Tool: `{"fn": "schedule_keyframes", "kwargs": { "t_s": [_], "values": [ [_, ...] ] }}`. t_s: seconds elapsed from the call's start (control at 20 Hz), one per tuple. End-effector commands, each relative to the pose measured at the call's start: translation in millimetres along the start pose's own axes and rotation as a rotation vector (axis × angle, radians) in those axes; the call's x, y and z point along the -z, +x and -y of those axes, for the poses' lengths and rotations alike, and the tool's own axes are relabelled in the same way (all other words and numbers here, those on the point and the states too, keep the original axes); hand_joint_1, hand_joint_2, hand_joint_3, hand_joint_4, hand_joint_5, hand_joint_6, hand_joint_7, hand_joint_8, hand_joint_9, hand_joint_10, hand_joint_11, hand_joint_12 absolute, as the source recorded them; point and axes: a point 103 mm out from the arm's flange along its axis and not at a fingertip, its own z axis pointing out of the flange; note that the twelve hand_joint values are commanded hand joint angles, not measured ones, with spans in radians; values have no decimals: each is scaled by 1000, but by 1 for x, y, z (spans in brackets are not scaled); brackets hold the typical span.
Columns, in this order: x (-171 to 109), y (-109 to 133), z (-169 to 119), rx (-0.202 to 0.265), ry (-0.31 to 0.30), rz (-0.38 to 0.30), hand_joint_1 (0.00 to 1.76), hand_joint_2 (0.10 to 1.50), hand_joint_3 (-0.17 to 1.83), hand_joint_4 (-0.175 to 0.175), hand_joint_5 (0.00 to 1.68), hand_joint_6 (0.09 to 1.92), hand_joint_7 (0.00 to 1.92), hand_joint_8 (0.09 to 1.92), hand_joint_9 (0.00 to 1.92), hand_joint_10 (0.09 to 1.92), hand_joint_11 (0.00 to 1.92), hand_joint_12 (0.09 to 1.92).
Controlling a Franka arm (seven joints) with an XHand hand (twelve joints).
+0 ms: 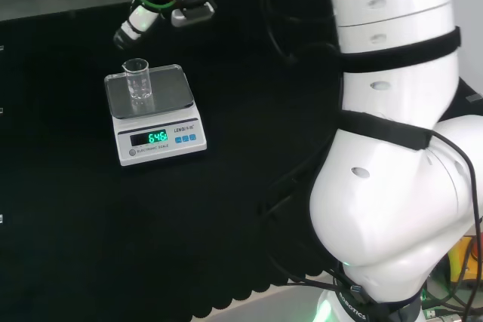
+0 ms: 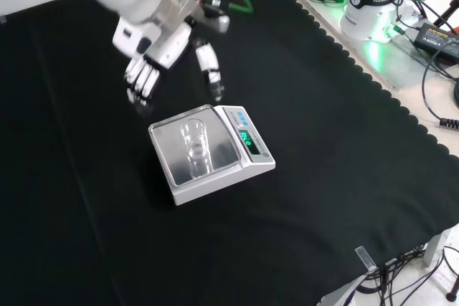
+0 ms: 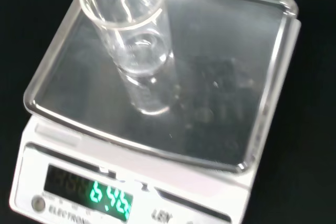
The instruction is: Put the beaker on the electronic balance.
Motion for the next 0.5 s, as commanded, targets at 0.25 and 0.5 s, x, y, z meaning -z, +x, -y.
{"fn": "schedule_keyframes", "kwargs": {
  "t_s": [0.25,0.5],
  "values": [
    [-7,-48,114,-98,-125,-22,480,699,38,-63,383,87,161,818,1,957,240,1505],
    [-10,-41,117,-97,-123,-23,496,709,41,-64,394,87,168,822,15,971,261,1495]
  ]
}}
